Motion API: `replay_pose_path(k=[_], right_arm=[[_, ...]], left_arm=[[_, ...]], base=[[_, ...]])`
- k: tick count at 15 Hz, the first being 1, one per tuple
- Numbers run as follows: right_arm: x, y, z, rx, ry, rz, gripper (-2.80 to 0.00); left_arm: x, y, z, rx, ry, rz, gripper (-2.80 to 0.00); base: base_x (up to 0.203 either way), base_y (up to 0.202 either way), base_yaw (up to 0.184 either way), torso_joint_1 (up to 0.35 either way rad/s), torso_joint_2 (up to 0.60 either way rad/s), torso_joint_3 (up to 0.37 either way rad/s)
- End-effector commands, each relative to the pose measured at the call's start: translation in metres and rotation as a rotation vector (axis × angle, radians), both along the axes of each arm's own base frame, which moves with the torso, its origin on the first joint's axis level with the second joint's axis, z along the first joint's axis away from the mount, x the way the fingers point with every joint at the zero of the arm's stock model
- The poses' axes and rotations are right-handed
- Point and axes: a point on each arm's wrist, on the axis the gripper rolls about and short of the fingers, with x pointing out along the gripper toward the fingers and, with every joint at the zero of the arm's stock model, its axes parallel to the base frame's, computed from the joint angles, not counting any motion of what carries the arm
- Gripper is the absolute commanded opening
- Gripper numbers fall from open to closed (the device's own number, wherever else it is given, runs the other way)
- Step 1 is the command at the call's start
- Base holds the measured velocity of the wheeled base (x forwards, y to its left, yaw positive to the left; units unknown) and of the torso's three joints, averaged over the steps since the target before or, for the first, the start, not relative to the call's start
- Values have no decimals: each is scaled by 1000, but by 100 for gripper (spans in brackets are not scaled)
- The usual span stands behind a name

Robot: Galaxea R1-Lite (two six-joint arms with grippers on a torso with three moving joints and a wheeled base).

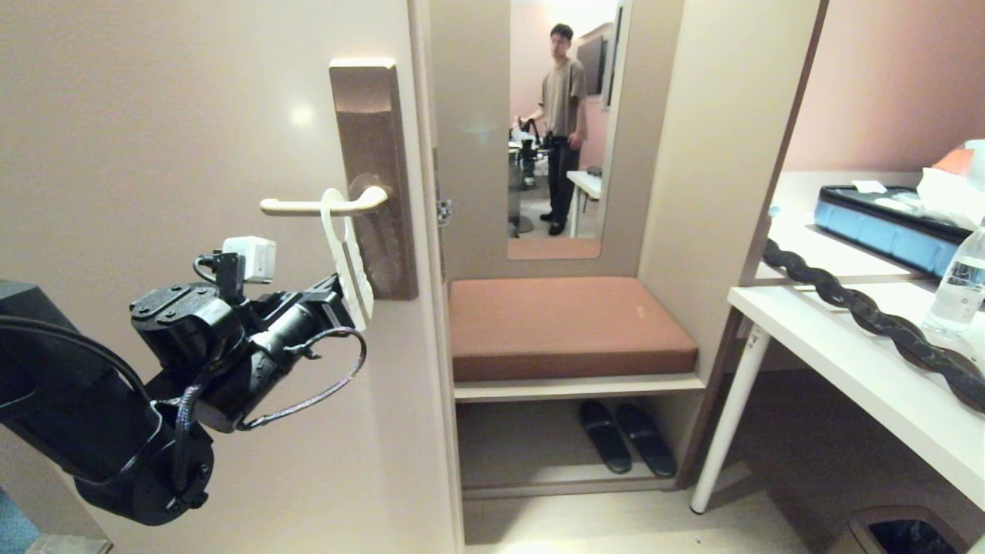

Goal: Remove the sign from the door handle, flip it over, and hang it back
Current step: Hang the sign back with the other side facing out

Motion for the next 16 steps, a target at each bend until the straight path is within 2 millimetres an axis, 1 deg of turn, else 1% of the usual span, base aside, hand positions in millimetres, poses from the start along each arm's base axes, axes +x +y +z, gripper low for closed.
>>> replay_pose_path(k=[1,3,9,13,16], right_arm=[[0,0,0,-1,0,2,-280],[0,0,0,-1,0,0,-280],[0,0,0,-1,0,1,-280],[0,0,0,-1,0,2,-280],[0,0,0,-1,0,0,-280]], left_arm=[[-2,-11,3,-13,-40,-29,-280],[-4,-14,5,-15,-46,-41,-280],[-5,-15,8,-16,-55,-50,-280],[-8,-26,10,-23,-60,-84,-280],[-5,-31,14,-31,-82,-97,-280]], base=[[0,0,0,0,0,0],[0,0,0,0,0,0],[0,0,0,0,0,0],[0,0,0,0,0,0],[0,0,0,0,0,0]])
